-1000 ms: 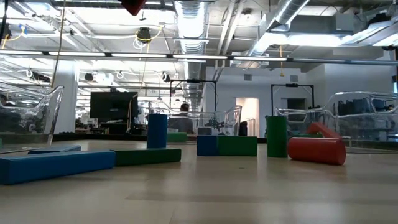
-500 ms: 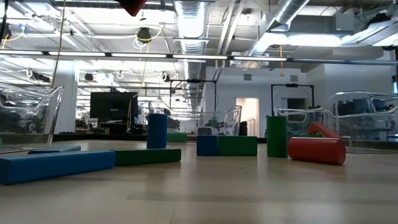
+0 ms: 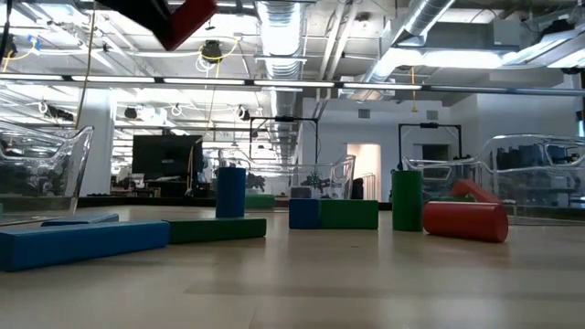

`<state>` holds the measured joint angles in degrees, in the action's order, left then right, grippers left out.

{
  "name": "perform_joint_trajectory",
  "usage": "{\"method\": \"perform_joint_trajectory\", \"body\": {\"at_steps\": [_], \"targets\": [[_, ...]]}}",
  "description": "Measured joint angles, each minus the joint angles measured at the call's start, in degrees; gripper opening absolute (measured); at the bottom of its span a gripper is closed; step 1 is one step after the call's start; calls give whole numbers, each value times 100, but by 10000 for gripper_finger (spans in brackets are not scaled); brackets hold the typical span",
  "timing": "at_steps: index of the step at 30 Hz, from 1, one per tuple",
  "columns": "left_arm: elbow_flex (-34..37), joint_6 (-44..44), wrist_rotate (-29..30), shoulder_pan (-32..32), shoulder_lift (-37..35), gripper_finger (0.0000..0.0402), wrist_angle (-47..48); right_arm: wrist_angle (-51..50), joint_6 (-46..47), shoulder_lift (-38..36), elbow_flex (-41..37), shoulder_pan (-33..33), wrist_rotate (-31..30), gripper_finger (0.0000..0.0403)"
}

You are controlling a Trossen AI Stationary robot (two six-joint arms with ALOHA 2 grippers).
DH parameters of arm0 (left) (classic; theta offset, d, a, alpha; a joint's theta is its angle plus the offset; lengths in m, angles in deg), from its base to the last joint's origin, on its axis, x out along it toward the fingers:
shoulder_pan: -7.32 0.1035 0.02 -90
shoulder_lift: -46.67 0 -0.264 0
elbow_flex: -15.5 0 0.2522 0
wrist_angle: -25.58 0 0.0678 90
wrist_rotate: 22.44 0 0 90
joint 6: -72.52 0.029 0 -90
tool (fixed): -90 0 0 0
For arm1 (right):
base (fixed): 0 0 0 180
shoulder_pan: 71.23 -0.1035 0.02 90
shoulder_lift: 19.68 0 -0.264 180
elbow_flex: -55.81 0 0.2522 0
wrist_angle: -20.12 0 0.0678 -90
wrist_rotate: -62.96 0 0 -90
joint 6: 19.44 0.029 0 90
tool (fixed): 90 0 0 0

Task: Sort blocks by size
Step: Put the red rectangle block into the left transparent bin

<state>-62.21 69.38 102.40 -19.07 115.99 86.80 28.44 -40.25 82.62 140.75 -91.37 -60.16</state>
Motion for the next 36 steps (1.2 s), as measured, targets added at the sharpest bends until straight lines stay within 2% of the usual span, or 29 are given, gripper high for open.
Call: {"method": "perform_joint_trajectory", "body": {"at_steps": [11, 16, 24, 32, 36], "targets": [[-6, -700, -93, -63, 0, 58, 1037, -418, 305, 0, -2, -2, 0, 166], [-6, -1334, -428, -172, 0, 58, 1866, -645, 479, 0, -4, -2, 1, 166], [-6, -2599, -1254, -694, -139, 57, 3023, -1232, 855, 0, -4, -18, 4, 166], [-6, -3791, -2055, -1458, -321, 57, 3552, -1604, 1084, 0, -4, -92, 4, 166], [94, -4174, -2182, -1746, -321, 57, 3583, -1672, 1123, 0, -4, -115, 4, 166]]}}
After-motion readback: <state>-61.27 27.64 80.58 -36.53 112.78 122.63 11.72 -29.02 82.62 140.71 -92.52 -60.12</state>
